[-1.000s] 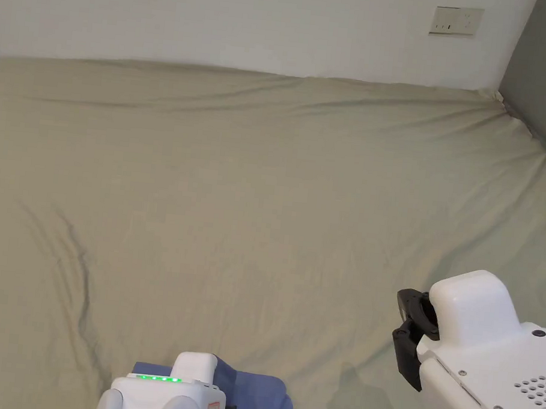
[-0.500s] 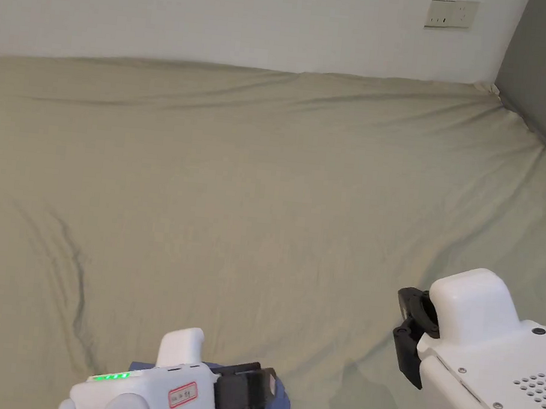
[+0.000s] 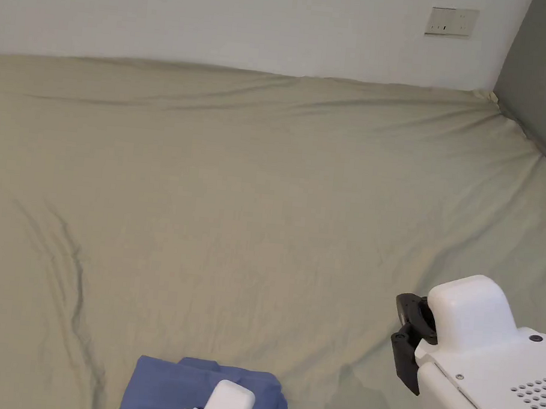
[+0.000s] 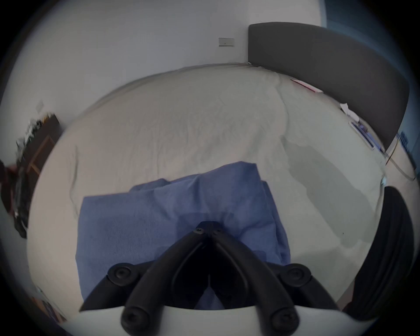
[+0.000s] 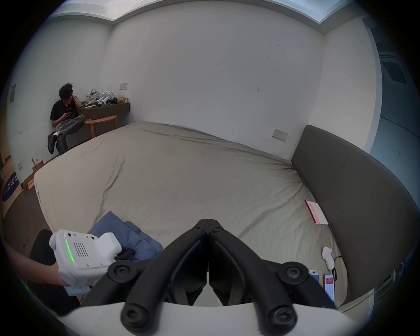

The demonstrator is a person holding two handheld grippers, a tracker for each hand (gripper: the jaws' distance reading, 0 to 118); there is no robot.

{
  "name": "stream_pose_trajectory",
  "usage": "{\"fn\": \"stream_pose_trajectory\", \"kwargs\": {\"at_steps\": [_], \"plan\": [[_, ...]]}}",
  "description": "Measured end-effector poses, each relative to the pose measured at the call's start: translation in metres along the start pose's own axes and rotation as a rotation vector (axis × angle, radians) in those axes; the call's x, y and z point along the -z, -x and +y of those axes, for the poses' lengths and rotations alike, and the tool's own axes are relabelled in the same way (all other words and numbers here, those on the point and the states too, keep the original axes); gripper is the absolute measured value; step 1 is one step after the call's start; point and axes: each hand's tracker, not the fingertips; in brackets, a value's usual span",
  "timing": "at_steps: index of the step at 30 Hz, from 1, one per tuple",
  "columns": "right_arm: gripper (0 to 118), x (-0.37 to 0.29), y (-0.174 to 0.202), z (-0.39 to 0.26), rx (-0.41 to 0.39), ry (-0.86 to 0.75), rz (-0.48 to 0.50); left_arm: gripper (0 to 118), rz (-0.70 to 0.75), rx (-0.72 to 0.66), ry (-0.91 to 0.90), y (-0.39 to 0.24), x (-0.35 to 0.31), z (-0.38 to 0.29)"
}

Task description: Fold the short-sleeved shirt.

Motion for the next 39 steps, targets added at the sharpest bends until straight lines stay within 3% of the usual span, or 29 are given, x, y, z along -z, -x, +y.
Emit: {"fn": "stream_pose_trajectory", "kwargs": {"at_steps": [10,16,18,23,27,31,34,36,38,39], "plan": [[2,0.005,-0.006,-0.001,0.01,0.009,-0.012,0,-0.036,0.087,-0.059,-0.039,-0.011,-0.008],[2,0.015,-0.002,0.004,0.009,0.004,0.002,0,-0.414,0.073,-0.033,-0.054,-0.034,-0.008],[2,0.019,0.001,0.008,0.006,-0.002,0.011,0,-0.402,0.069,-0.084,-0.047,-0.052,-0.007],[2,0.035,0.014,0.012,0.019,-0.012,0.065,0,-0.32,-0.153,-0.2,0.042,-0.084,0.0],[2,0.065,0.039,-0.002,0.033,0.044,0.202,0,-0.155,-0.327,-0.269,0.133,-0.102,-0.006],[2,0.114,0.08,-0.041,0.004,0.239,0.349,0,-0.107,-0.424,-0.228,0.196,-0.1,-0.024],[2,0.154,0.112,-0.086,-0.033,0.442,0.447,0,-0.17,-0.478,-0.163,0.223,-0.089,-0.04],[2,0.172,0.129,-0.114,-0.063,0.557,0.483,9,-0.242,-0.543,-0.113,0.232,-0.077,-0.049],[2,0.18,0.138,-0.134,-0.103,0.589,0.489,35,-0.314,-0.592,-0.047,0.241,-0.063,-0.055],[2,0.178,0.137,-0.135,-0.104,0.542,0.483,55,-0.344,-0.603,-0.022,0.241,-0.057,-0.059]]}}
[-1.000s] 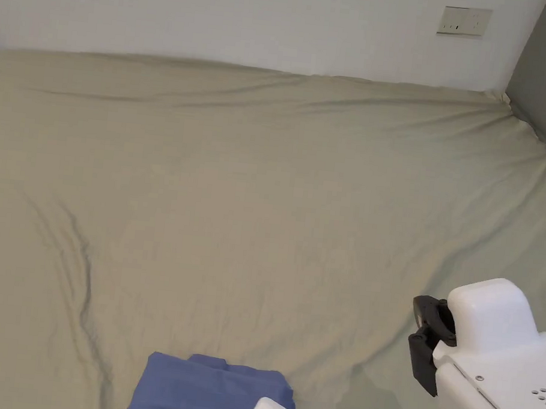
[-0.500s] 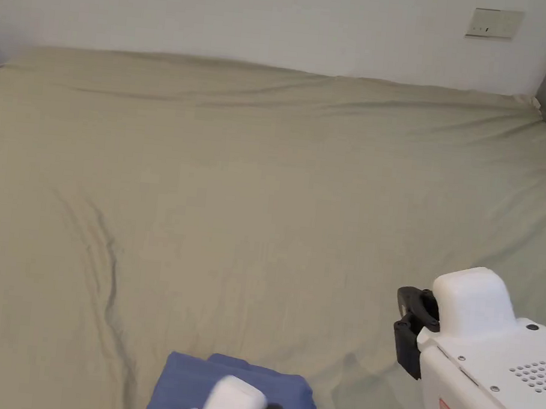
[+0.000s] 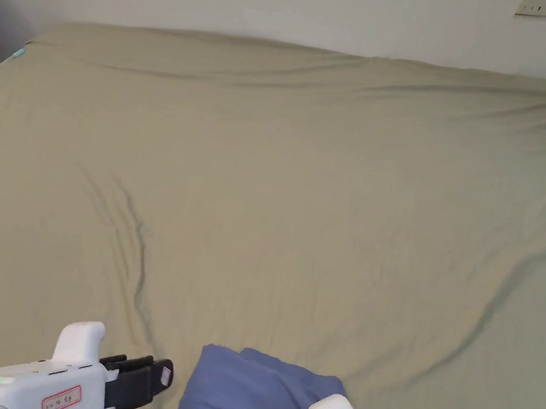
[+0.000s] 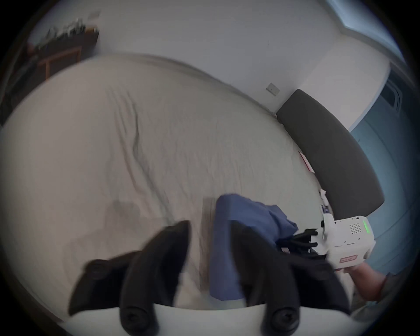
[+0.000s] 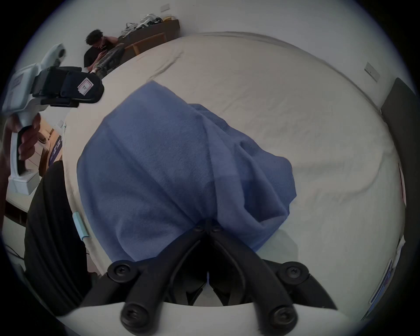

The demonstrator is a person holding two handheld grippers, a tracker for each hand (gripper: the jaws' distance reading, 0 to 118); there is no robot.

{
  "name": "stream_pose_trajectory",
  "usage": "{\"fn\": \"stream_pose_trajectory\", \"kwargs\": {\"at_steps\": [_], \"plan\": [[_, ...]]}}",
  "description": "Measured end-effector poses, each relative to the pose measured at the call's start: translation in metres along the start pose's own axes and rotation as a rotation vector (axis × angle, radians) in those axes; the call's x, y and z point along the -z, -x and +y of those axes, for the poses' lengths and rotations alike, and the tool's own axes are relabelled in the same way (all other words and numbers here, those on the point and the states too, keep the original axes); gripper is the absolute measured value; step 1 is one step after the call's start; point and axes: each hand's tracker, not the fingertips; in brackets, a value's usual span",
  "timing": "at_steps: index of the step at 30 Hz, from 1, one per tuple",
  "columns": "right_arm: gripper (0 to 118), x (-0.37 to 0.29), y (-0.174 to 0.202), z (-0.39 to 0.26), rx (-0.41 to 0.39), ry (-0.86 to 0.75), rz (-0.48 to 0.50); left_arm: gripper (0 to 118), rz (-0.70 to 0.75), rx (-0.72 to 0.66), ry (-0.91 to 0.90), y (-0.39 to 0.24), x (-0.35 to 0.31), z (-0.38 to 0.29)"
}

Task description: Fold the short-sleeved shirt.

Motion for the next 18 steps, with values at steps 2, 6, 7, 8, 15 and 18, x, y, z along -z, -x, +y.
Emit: {"fn": "stream_pose_trajectory", "kwargs": {"at_steps": [2,6,7,8,15,18], "plan": [[2,-0.01,-0.006,0.006,0.031,0.006,0.025,105,-0.047,-0.027,0.054,0.01,0.011,-0.001],[2,-0.007,-0.02,0.006,0.068,0.017,0.086,116,-0.236,-0.177,0.142,0.027,0.042,0.001],[2,-0.008,-0.022,0.006,0.079,0.016,0.097,116,-0.28,-0.214,0.164,0.031,0.051,0.001],[2,-0.007,-0.024,0.006,0.087,0.015,0.103,116,-0.308,-0.257,0.192,0.032,0.06,0.0],[2,-0.008,-0.022,0.002,0.096,0.003,0.107,84,-0.624,-0.514,0.348,0.023,0.121,-0.016],[2,-0.008,-0.023,0.003,0.102,0.003,0.109,31,-0.399,-0.358,0.377,0.01,0.128,-0.019]]}}
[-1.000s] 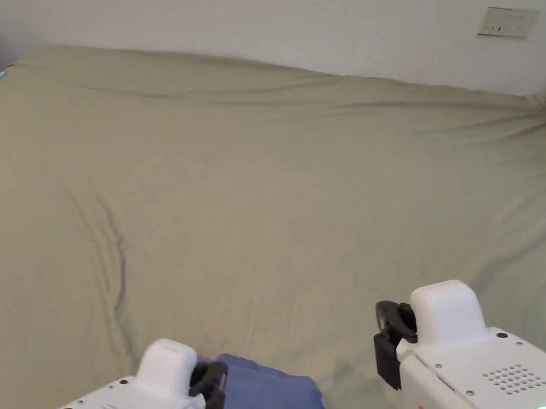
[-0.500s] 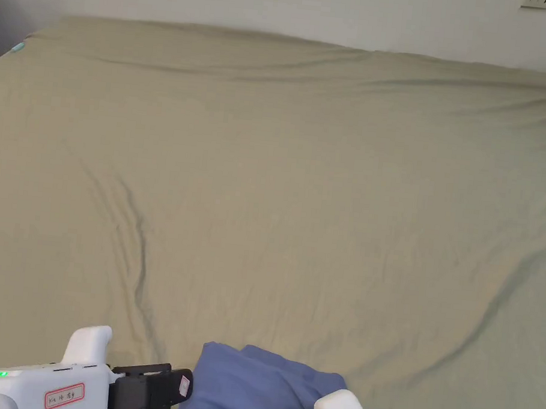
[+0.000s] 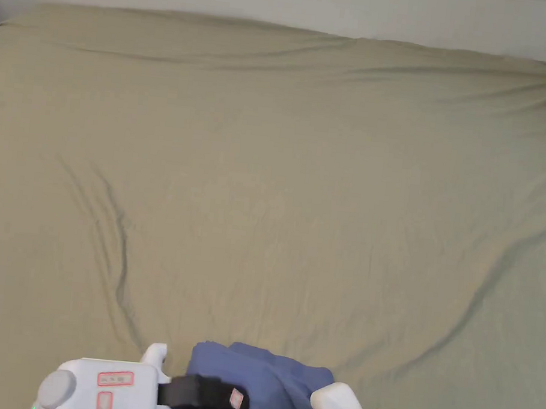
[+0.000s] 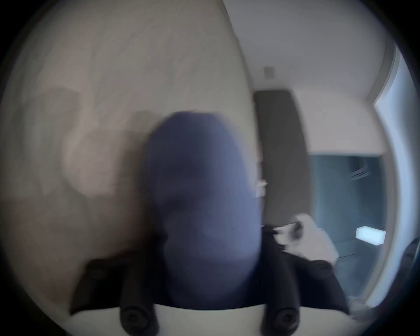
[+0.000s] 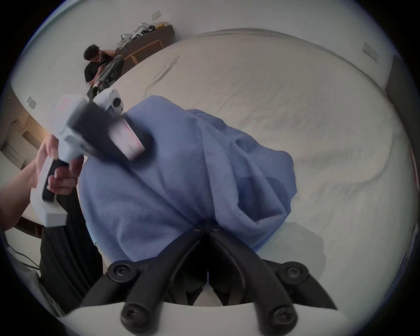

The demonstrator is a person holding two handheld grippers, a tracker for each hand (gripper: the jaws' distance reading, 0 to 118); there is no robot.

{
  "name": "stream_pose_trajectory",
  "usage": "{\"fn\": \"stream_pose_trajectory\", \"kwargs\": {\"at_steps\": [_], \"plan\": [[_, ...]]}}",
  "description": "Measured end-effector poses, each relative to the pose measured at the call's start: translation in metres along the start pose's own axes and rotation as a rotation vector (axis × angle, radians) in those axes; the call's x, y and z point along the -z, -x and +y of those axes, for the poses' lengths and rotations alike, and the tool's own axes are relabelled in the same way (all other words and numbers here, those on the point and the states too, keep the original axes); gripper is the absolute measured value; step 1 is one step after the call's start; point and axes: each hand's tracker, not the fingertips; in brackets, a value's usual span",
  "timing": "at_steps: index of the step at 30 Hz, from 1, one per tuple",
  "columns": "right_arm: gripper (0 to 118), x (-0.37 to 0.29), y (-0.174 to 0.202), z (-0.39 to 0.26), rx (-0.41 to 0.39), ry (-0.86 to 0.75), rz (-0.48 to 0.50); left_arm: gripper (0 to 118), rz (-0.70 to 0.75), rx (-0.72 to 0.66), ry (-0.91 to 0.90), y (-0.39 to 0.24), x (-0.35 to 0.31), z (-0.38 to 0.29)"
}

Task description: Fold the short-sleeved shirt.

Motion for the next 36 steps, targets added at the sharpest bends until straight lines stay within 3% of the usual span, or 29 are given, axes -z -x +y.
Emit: {"fn": "stream_pose_trajectory", "kwargs": {"at_steps": [1,2,3,7,11,18,21,23,26,28,36], "plan": [[2,0.0,-0.001,0.0,0.001,0.003,0.0,31,0.086,0.047,-0.012,-0.001,0.004,-0.004],[2,0.0,0.001,0.001,-0.005,0.004,-0.003,31,-0.044,-0.016,-0.031,-0.009,-0.004,-0.012],[2,-0.004,0.002,0.002,-0.01,-0.001,-0.003,31,-0.02,-0.044,-0.033,-0.012,-0.008,-0.012],[2,-0.045,0.005,0.017,-0.037,-0.132,-0.068,31,0.204,0.159,-0.084,-0.042,-0.012,-0.02],[2,-0.109,0.003,0.042,-0.022,-0.342,-0.219,31,0.351,0.298,-0.124,-0.082,-0.018,-0.036],[2,-0.191,0.024,0.068,-0.07,-0.594,-0.51,31,0.647,0.5,-0.179,-0.121,-0.029,-0.051],[2,-0.207,0.037,0.069,-0.07,-0.665,-0.531,31,0.725,0.5,-0.203,-0.116,-0.039,-0.053],[2,-0.211,0.048,0.07,-0.062,-0.687,-0.596,31,0.799,0.505,-0.225,-0.109,-0.046,-0.052],[2,-0.214,0.06,0.069,-0.054,-0.718,-0.603,31,0.921,0.518,-0.259,-0.098,-0.055,-0.049],[2,-0.212,0.065,0.071,-0.055,-0.73,-0.593,31,0.927,0.5,-0.281,-0.09,-0.066,-0.047],[2,-0.194,0.087,0.076,-0.108,-0.728,-0.57,31,1.137,0.428,-0.364,-0.031,-0.15,-0.025]]}}
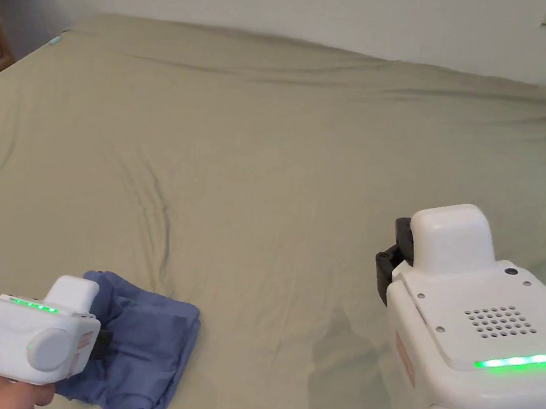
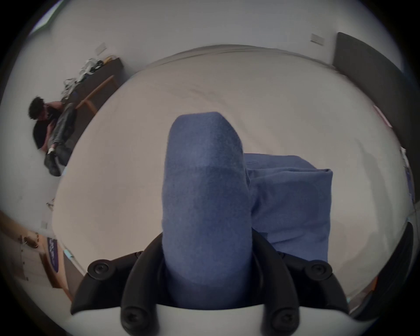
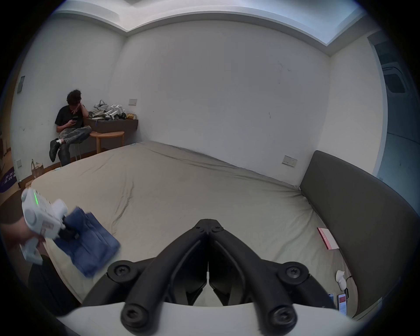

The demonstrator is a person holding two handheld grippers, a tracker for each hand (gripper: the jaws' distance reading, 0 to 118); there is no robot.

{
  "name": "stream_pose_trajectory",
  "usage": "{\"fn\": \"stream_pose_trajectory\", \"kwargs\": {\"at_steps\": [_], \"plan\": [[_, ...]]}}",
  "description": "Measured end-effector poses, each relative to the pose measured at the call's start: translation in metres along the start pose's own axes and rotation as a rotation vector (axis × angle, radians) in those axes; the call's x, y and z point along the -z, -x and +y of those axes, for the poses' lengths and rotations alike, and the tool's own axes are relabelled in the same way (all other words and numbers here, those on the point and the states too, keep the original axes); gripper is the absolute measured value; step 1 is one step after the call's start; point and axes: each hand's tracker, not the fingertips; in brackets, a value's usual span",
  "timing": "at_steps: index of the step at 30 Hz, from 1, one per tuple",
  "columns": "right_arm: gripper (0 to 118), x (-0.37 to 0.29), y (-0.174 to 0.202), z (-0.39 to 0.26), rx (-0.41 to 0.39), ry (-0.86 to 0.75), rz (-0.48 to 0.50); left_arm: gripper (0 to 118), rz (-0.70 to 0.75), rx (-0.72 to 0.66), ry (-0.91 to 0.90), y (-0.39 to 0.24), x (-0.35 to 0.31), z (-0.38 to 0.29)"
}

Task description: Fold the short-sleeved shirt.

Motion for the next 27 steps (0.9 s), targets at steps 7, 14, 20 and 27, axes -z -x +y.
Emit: {"fn": "stream_pose_trajectory", "kwargs": {"at_steps": [7,14,20,27], "plan": [[2,0.016,0.018,-0.005,-0.029,0.024,-0.01,31,0.198,0.002,0.03,0.11,0.034,0.0],[2,0.042,0.037,-0.01,-0.064,0.088,0.002,31,0.303,0.004,0.066,0.191,0.06,0.008],[2,0.066,0.046,-0.016,-0.08,0.15,0.006,31,0.383,-0.009,0.13,0.25,0.078,0.016],[2,0.077,0.047,-0.012,-0.06,0.177,0.028,118,0.319,-0.145,0.125,0.283,0.06,0.019]]}}
